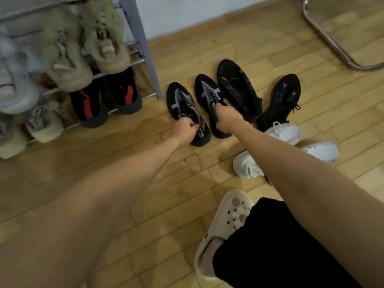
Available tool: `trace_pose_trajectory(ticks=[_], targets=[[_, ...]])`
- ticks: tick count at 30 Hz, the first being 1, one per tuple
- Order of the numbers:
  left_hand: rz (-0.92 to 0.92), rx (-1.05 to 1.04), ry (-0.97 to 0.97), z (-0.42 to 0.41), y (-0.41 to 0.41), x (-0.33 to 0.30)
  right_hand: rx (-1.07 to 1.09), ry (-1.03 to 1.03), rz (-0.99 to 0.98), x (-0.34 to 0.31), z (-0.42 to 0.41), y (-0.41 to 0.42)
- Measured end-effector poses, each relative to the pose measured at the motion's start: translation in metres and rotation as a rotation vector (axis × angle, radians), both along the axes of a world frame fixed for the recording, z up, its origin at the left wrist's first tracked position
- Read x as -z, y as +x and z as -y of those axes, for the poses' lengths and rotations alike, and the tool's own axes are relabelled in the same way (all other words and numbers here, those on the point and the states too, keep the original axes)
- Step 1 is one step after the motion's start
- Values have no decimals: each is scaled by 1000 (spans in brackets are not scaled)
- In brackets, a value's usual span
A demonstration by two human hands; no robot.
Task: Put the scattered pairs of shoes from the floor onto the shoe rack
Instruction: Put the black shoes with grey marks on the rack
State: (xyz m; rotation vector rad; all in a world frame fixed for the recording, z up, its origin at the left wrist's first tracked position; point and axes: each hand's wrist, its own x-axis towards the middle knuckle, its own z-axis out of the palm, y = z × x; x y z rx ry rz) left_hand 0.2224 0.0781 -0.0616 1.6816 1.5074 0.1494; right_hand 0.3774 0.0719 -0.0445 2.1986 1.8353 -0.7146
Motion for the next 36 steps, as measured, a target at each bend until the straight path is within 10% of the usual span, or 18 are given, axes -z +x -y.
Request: trace_pose_trajectory(ticks=[8,28,36], targets=[[-170,-8,-18,32,-119,-15,254,-51,-269,6,72,-69],[-588,-62,-129,107,-137,36,505,-171,-3,52,124,-116],[-202,-214,-293,82,-167,-6,519,-211,-149,24,118,-104]])
